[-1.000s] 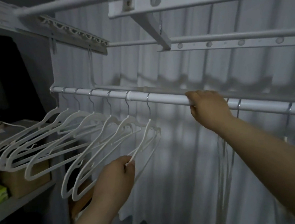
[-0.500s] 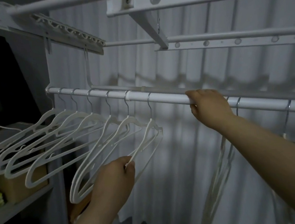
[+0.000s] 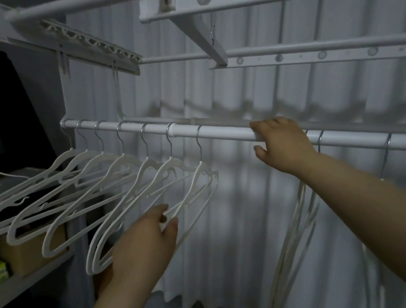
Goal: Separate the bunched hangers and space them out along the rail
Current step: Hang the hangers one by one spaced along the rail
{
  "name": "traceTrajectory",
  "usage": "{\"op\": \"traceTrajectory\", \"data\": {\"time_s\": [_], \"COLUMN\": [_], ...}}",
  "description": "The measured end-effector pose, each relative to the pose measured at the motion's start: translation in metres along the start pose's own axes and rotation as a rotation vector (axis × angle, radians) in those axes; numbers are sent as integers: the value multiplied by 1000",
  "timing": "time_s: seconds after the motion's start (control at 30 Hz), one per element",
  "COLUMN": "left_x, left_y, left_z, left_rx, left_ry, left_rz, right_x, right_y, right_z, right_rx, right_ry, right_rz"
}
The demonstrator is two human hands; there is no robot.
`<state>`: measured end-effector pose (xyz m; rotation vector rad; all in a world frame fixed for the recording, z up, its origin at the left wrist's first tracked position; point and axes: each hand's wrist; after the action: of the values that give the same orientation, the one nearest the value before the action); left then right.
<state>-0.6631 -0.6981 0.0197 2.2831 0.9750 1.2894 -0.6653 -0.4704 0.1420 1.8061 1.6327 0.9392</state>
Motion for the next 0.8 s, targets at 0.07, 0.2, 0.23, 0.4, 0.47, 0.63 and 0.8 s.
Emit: {"op": "traceTrajectory", "data": {"time_s": [0.07, 0.2, 0.23, 0.4, 0.47, 0.63, 0.8], "left_x": [7, 31, 38, 77, 91, 106, 109], "left_y": [9, 12, 7, -34, -51, -69, -73], "left_z": [1, 13, 18, 40, 48, 59, 64], "left_rx": [106, 160, 91, -477, -617, -783, -776], "left_ry": [-78, -266, -287, -187, -135, -109, -24], "left_rz": [2, 203, 261, 518, 548, 504, 692], "right_x": [4, 26, 33, 63, 69, 78, 82], "right_y": [7, 21, 24, 30, 31, 29, 28], "right_z": [6, 18, 22, 40, 45, 51, 54], "right_rx": [27, 134, 146, 77, 46, -20, 3], "right_ry": [45, 5, -28, -216, -253, -229, -187], "right_rz": [-34, -7, -7, -36, -72, 1, 26]}}
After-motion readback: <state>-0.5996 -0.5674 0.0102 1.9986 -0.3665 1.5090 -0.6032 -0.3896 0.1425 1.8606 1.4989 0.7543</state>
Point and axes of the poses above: each hand's wrist, its own z-axis away from the middle knuckle, its own y-axis out of the back of the hand, x = y × z, and after that the axes turned 5 degrees about -z, right-handed
